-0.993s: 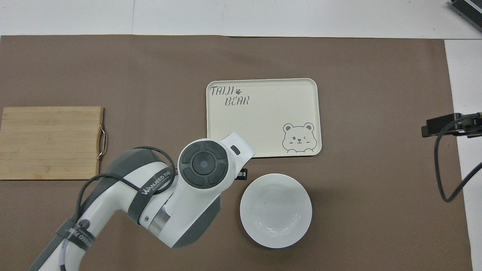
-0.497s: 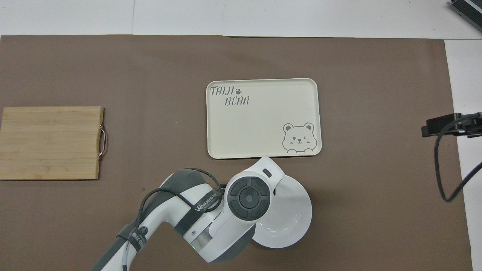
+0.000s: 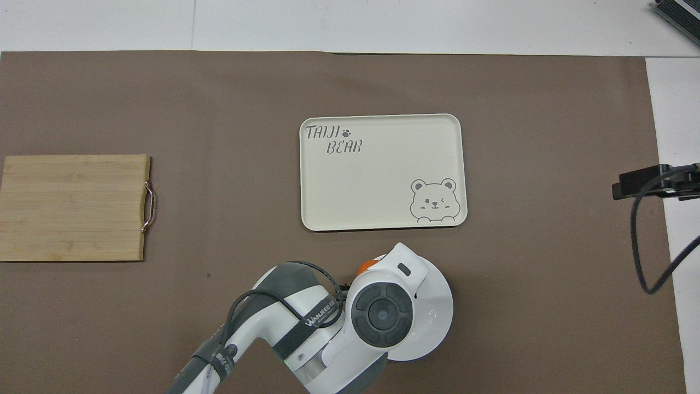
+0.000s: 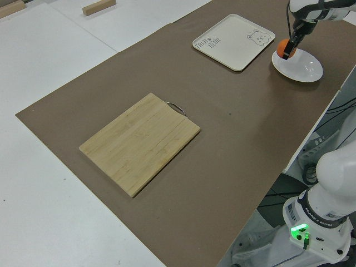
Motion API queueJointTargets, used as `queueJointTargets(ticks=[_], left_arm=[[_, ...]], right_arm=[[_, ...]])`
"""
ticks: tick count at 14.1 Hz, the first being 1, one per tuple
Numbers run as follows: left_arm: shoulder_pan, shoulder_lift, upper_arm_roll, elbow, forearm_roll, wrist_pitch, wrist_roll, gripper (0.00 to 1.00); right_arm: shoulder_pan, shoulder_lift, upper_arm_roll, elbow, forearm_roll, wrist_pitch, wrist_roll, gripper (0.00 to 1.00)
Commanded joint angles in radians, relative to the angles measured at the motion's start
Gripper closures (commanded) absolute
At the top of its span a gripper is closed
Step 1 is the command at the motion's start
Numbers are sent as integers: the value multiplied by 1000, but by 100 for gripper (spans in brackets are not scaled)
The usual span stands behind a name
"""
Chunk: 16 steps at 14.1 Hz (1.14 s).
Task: Place orange and plate with both arms
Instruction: 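Carry the orange over the white plate with the left gripper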
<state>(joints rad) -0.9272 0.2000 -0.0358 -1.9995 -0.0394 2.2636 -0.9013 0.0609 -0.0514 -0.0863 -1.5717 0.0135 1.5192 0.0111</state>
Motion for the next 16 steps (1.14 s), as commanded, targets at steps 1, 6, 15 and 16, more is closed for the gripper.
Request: queueJointTargets(ticks=[1,6,15,16], left_arm=[[-82,79,19,-24,-11,103,-89,100],[-81,85,22,-10,-10,128,-177,0],[161,-105,30,79,-8,-134,-27,0],[209,-117,31,106,-8,-183,26,0]], right_arm=[[-9,12,3,19,-4,-16,-16,0],[-9,12,3,21,-4,-16,-16,0],[-6,7,8,19,-4,-33,-20,0],[0,7,10,19,-3,-28,-20,0]])
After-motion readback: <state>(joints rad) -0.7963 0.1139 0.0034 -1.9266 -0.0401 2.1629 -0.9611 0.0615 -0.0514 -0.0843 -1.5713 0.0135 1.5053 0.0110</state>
